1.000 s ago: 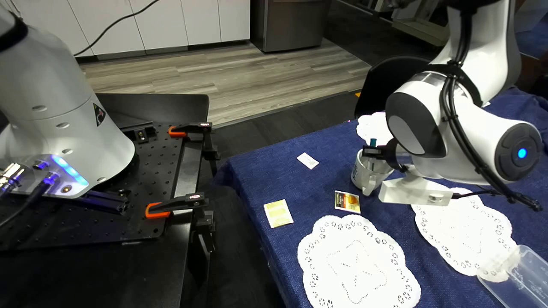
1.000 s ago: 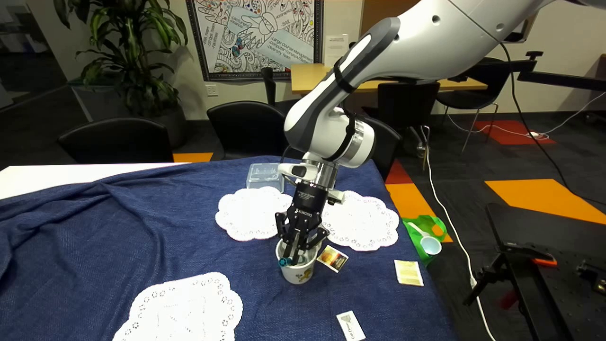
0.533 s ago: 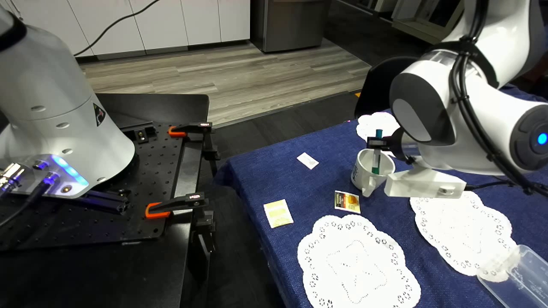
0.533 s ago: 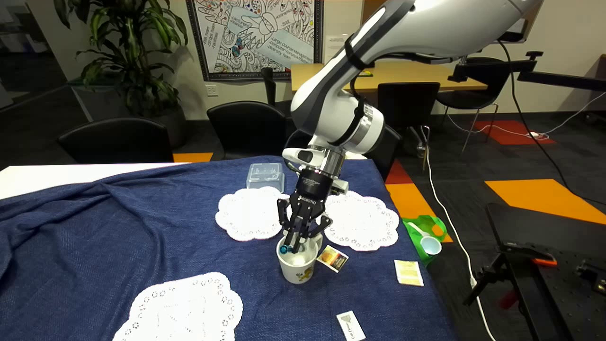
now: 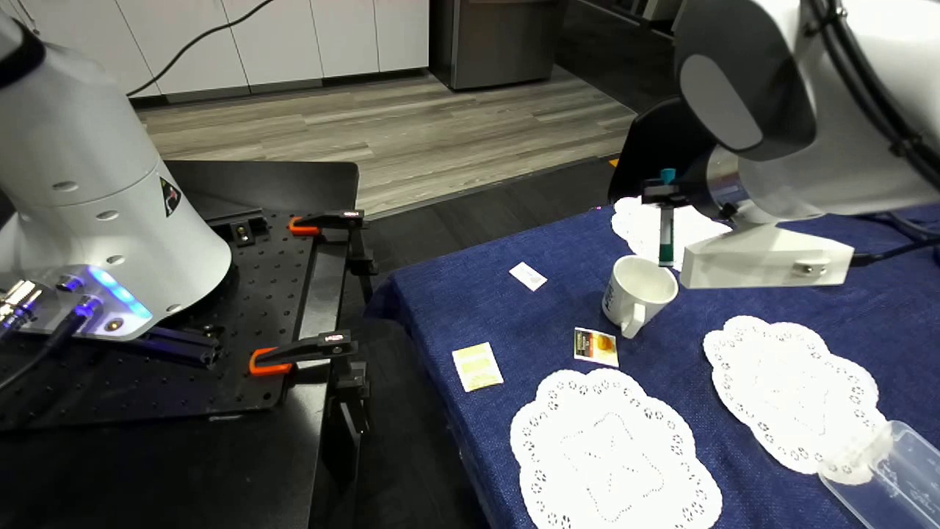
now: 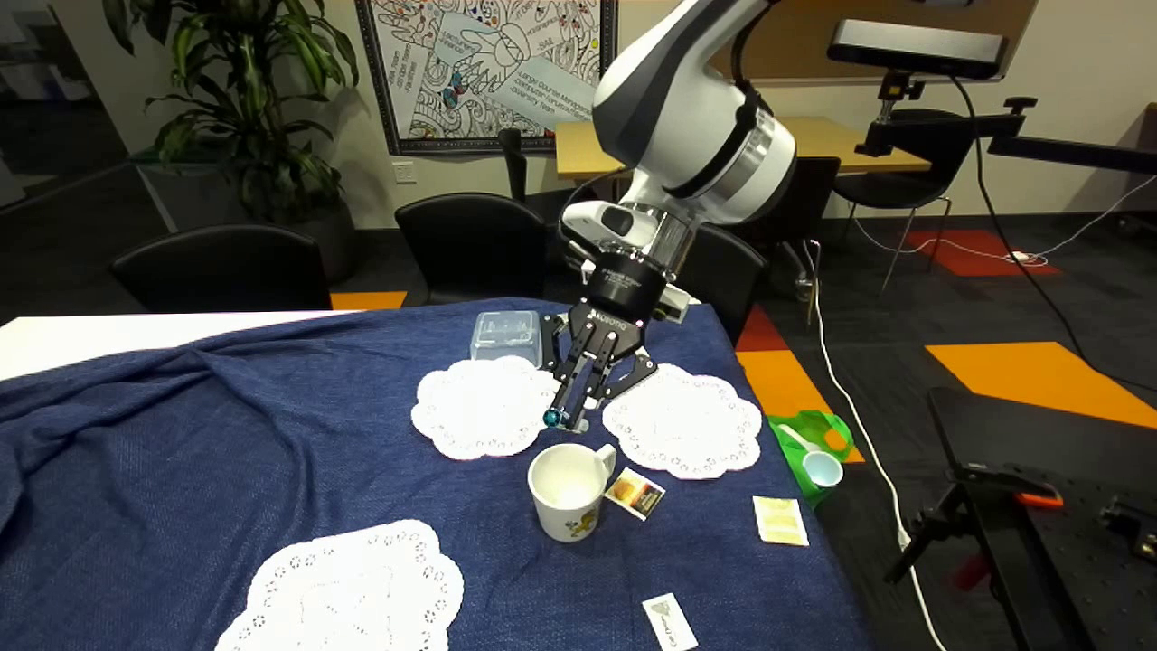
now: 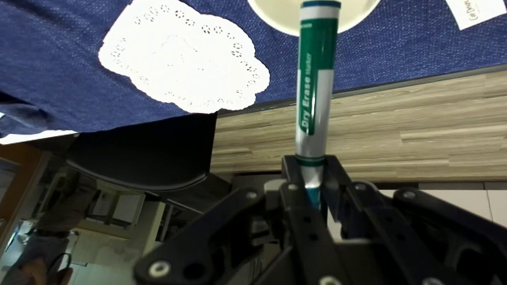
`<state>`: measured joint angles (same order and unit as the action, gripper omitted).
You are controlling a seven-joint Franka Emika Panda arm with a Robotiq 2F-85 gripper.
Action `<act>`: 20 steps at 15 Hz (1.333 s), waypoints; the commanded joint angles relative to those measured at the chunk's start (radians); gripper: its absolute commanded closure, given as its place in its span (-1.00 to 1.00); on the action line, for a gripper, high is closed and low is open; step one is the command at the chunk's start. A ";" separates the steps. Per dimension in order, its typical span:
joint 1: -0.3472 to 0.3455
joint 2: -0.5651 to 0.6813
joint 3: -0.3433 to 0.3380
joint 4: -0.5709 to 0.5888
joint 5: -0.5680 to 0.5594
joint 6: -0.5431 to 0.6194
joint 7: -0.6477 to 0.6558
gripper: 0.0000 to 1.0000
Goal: Take the marker out of the mug
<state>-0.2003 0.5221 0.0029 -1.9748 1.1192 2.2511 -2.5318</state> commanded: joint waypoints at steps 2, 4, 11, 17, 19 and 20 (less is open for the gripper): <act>0.024 -0.156 -0.035 -0.114 0.060 0.082 0.077 0.91; 0.038 -0.179 -0.053 -0.123 0.056 0.141 0.173 0.91; 0.021 -0.132 -0.049 -0.083 0.036 0.115 0.165 0.62; 0.056 -0.105 -0.046 -0.068 0.214 0.376 0.223 0.91; 0.066 -0.091 -0.037 -0.061 0.267 0.490 0.237 0.91; 0.073 -0.083 -0.037 -0.054 0.290 0.543 0.250 0.91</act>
<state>-0.1547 0.4190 -0.0356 -2.0540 1.3435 2.6598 -2.3281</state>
